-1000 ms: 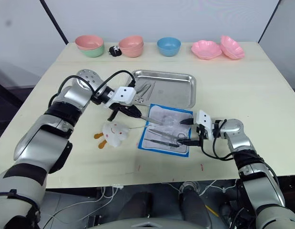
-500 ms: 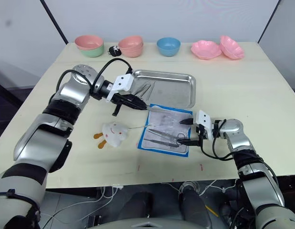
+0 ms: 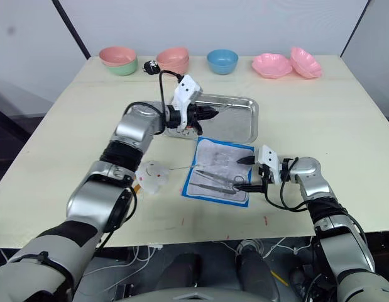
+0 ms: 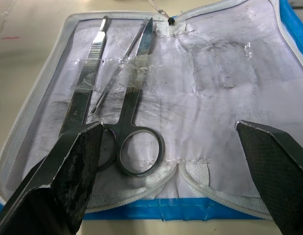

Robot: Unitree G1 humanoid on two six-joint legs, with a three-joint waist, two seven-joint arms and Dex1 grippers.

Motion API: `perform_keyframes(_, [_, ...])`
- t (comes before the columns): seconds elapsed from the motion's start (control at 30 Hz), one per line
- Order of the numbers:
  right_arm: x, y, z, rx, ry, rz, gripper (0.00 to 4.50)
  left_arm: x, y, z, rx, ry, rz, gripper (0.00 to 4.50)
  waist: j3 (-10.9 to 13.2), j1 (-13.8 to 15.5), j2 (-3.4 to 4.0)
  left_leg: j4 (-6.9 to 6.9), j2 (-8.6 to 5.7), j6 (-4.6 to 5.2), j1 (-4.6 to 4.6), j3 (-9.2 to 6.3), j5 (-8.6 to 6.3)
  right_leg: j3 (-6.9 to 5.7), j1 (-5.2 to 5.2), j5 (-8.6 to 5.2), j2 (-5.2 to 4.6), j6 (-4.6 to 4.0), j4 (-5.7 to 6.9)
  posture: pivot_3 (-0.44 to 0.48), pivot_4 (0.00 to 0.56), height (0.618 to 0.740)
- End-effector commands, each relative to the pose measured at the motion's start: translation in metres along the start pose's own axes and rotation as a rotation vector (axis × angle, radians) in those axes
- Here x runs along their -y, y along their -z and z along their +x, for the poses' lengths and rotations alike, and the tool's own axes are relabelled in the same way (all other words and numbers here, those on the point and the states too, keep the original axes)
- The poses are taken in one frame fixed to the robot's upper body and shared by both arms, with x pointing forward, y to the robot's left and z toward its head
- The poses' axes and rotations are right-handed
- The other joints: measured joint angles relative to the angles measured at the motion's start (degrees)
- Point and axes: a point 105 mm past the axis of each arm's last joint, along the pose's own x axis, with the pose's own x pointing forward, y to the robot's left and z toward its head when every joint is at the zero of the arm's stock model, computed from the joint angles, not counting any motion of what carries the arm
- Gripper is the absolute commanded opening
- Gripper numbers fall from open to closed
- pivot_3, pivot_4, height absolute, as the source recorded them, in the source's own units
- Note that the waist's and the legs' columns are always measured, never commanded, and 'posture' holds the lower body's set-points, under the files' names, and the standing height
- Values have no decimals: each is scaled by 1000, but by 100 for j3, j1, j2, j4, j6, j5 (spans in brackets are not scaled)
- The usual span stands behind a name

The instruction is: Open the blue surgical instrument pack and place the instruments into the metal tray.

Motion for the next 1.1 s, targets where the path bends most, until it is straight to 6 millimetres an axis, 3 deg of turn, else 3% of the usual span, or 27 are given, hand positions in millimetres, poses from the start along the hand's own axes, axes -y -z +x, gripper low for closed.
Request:
perform_keyframes(0.03, [-31, 53, 7, -172, -88, 139, 4500, -16, -4, 4, 2, -210, -30, 34, 0, 4, 0, 0, 0, 0, 0, -1, 0, 0, 0, 0, 0, -1, 0, 0, 150, 740])
perform_keyframes(0.17, [-32, 53, 6, -175, -90, 139, 4500, -26, 8, 11, -24, -382, -131, 34, -1, 3, -1, -1, -2, -1, 1, -1, 0, -1, 1, 1, -4, 0, -1, 0, 150, 740])
perform_keyframes(0.47, [-31, 52, 7, -175, -89, 135, 4500, -26, 36, 18, -110, -495, -231, 34, -1, 4, -1, -1, -8, -3, 1, -2, 0, -4, 1, 1, -9, 0, 0, 0, 150, 740])
perform_keyframes(0.97, [-32, 52, 11, -166, -86, 135, 4500, -21, 55, 23, -171, -498, -272, 34, -1, -1, -2, -2, -9, -5, 3, 0, 0, -5, 2, 1, -8, 1, 0, 0, 150, 740])
perform_keyframes(1.03, [-32, 52, 11, -166, -86, 135, 4500, -21, 55, 23, -170, -504, -275, 816, -1, -2, -2, -2, -9, -5, 3, 0, 0, -5, 2, 1, -8, 1, 0, 0, 150, 740])
perform_keyframes(1.1, [-32, 52, 11, -164, -85, 136, 4500, -22, 55, 22, -174, -514, -260, 1294, -2, -2, -2, -2, -9, -5, 3, 0, 1, -5, 2, 1, -8, 1, 0, 0, 150, 740])
